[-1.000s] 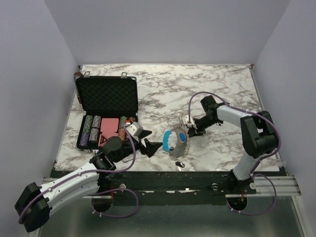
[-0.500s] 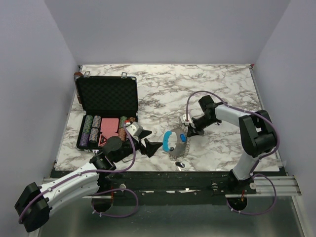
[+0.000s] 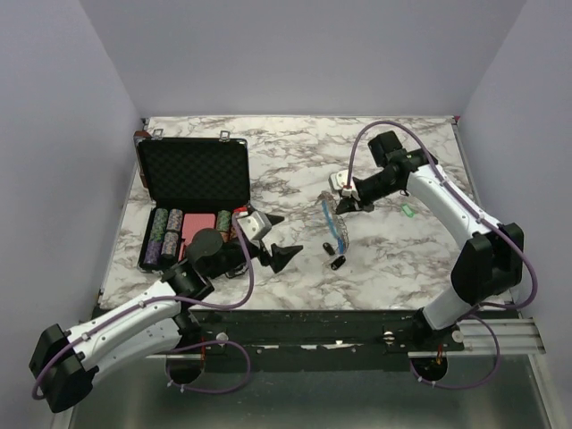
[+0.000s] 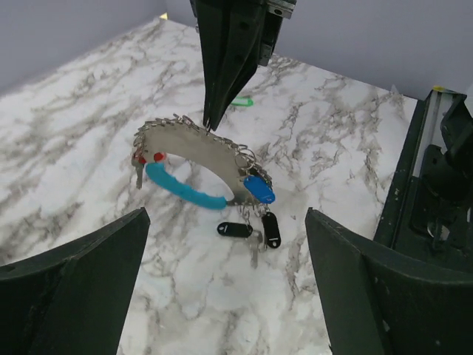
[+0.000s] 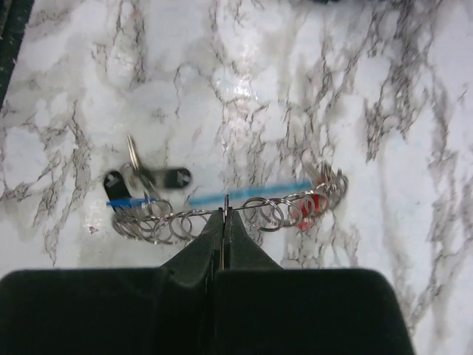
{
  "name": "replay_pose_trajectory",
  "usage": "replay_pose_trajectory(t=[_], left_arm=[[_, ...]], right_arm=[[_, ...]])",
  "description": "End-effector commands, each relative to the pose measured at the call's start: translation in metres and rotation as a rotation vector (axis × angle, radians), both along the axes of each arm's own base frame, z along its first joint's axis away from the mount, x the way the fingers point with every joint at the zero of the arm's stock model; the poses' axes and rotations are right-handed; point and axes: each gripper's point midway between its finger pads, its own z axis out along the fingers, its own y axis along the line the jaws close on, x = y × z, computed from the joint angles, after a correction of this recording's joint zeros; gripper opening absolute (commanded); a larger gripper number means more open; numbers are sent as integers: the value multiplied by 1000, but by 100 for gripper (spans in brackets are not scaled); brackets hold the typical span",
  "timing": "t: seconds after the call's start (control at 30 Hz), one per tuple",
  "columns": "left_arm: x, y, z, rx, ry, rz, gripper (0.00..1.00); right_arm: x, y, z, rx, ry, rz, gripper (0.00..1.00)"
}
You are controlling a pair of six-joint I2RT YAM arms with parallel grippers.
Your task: Put the keys on the keyring
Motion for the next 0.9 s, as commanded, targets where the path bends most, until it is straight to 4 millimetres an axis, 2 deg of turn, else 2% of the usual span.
replay_pose_trajectory(t=[0.0, 0.1, 0.27, 0.4, 0.63, 0.7, 0.87], left_arm=[[7, -15, 25, 148, -198, -89, 89], [19, -24, 43, 191, -270, -95, 84], [29, -43, 53, 194, -325, -126, 74], [17, -52, 48, 173, -320, -221, 64], [-5, -48, 45, 104, -291, -278, 50], [-9, -48, 42, 95, -273, -292, 43], [-11, -56, 35, 77, -220, -324, 34]], right_arm=[[-39, 15, 50, 55, 44, 74, 0], [-49, 25, 69, 62, 56, 72, 0], [-59, 34, 91, 93, 93, 68, 0], [-61, 34, 94, 99, 107, 53, 0], [-70, 37, 100, 131, 153, 57, 0], [-72, 38, 99, 137, 168, 58, 0], [-74, 39, 100, 146, 182, 55, 0]])
